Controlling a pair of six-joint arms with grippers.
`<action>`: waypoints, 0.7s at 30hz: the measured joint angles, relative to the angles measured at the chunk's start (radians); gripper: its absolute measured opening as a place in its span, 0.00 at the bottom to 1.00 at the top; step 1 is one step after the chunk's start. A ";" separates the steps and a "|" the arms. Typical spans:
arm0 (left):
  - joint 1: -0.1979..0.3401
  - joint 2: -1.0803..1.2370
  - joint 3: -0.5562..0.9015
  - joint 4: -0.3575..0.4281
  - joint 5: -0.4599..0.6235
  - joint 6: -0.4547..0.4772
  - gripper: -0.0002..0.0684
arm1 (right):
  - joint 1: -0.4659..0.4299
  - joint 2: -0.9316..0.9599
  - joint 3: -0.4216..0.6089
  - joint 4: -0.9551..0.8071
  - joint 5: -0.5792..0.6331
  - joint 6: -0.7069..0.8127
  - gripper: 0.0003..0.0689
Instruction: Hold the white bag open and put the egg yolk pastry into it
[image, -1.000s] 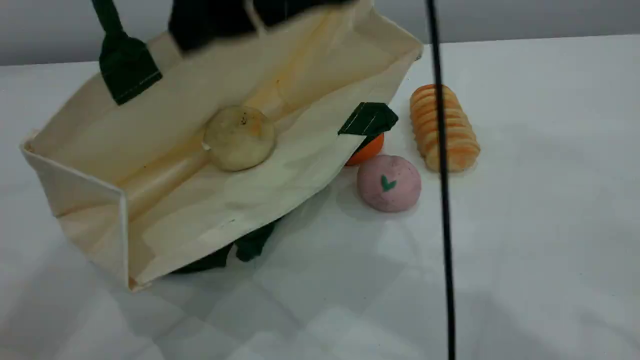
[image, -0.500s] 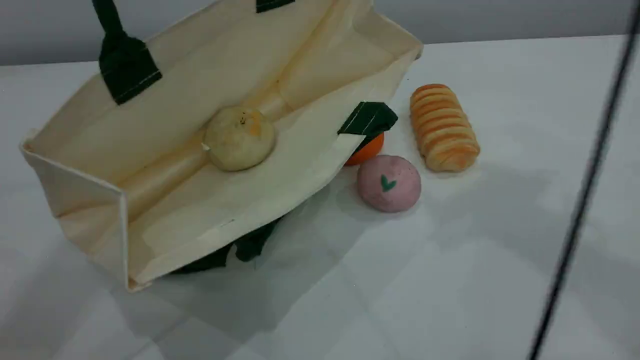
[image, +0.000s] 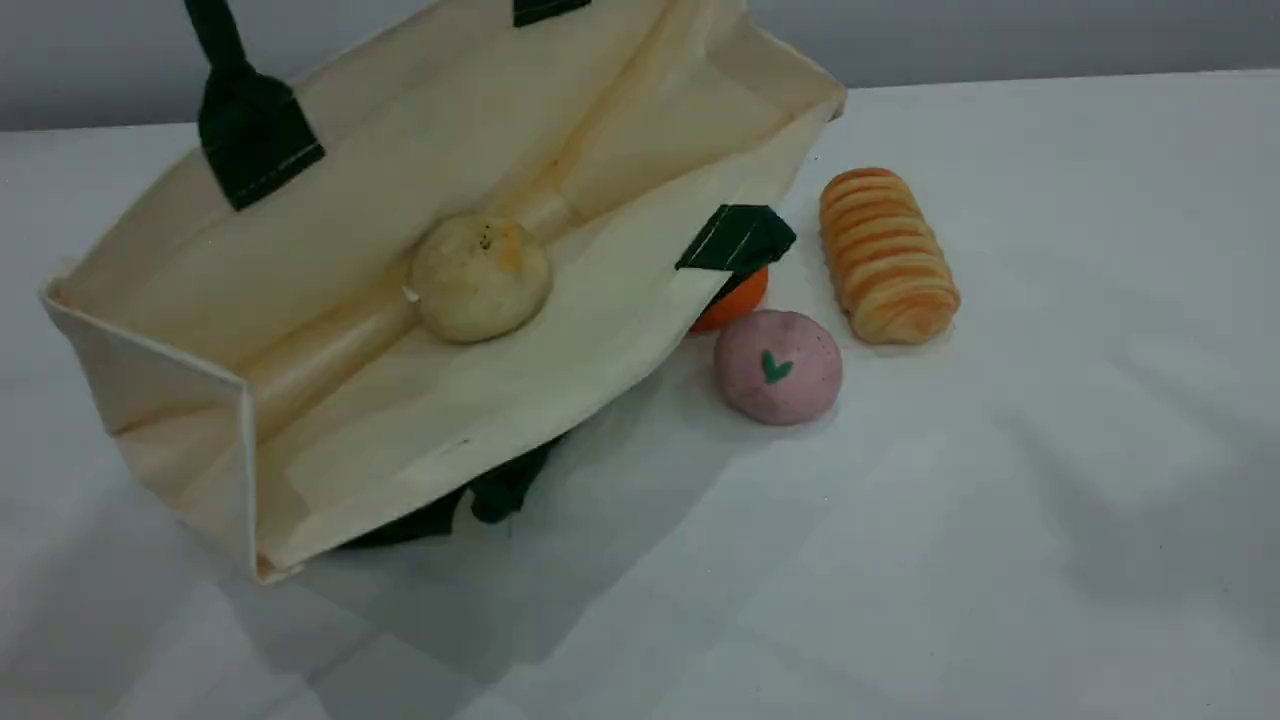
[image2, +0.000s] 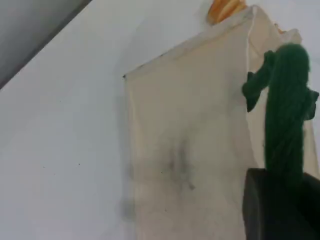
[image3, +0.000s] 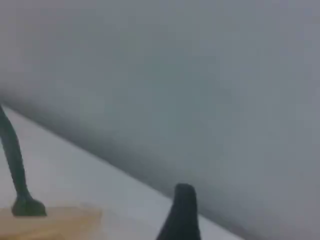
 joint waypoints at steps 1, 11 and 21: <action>0.000 0.000 0.000 0.000 0.000 0.000 0.15 | 0.000 -0.015 0.000 0.000 0.004 0.000 0.85; 0.000 0.001 0.000 0.017 -0.002 0.001 0.49 | 0.000 -0.021 0.003 0.001 0.049 0.004 0.85; 0.000 -0.036 -0.002 0.034 0.000 -0.102 0.89 | 0.000 -0.076 0.002 -0.025 0.089 -0.003 0.85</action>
